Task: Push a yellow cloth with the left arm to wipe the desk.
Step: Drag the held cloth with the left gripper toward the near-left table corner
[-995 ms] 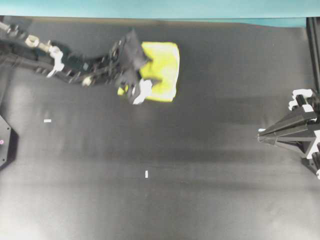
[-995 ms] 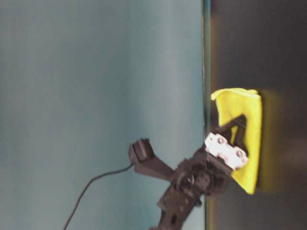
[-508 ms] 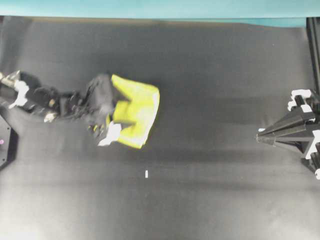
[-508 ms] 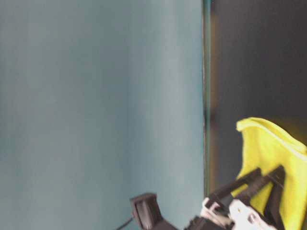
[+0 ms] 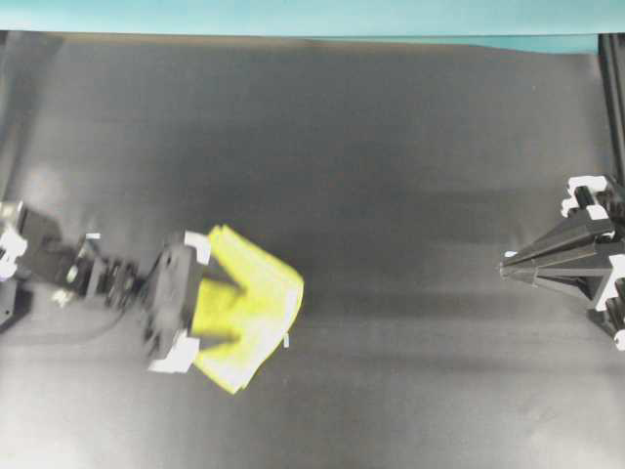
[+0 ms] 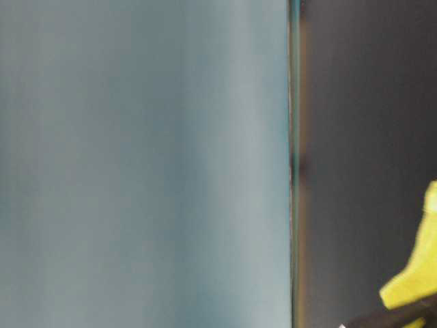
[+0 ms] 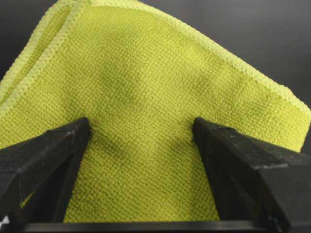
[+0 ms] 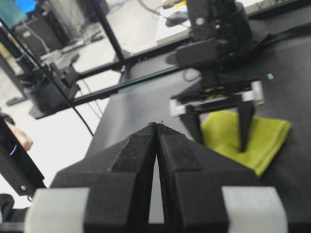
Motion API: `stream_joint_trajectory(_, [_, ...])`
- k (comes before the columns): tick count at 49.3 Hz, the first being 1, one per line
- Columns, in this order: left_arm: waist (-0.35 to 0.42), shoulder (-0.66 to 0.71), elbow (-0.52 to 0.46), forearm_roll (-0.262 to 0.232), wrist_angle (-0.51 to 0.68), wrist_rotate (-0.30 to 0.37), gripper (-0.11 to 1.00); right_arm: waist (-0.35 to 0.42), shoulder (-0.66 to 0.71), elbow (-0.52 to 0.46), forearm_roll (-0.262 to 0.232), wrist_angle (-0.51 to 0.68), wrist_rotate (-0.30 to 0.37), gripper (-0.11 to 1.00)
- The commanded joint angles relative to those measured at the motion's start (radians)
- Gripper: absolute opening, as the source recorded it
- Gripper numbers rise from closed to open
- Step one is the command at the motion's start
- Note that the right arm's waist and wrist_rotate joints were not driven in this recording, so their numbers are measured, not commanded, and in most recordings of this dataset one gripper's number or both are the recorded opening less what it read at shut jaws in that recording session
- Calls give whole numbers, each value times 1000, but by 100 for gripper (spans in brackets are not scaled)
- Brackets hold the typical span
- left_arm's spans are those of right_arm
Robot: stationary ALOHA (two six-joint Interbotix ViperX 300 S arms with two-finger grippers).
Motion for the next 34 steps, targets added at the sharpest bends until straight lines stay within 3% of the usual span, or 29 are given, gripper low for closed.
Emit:
stream_joint_trajectory(1, [-81,-14,12,3,14,-41,85,0,9,-9,3,-9,0,1])
stream_joint_trajectory(16, [-255,-74,34,3,37,-173,85,2,12,-9,6,-12,0,1])
stream_joint_trajectory(34, [-282,-84,23,3,49,-172,85,0,9,-9,6,-12,0,1])
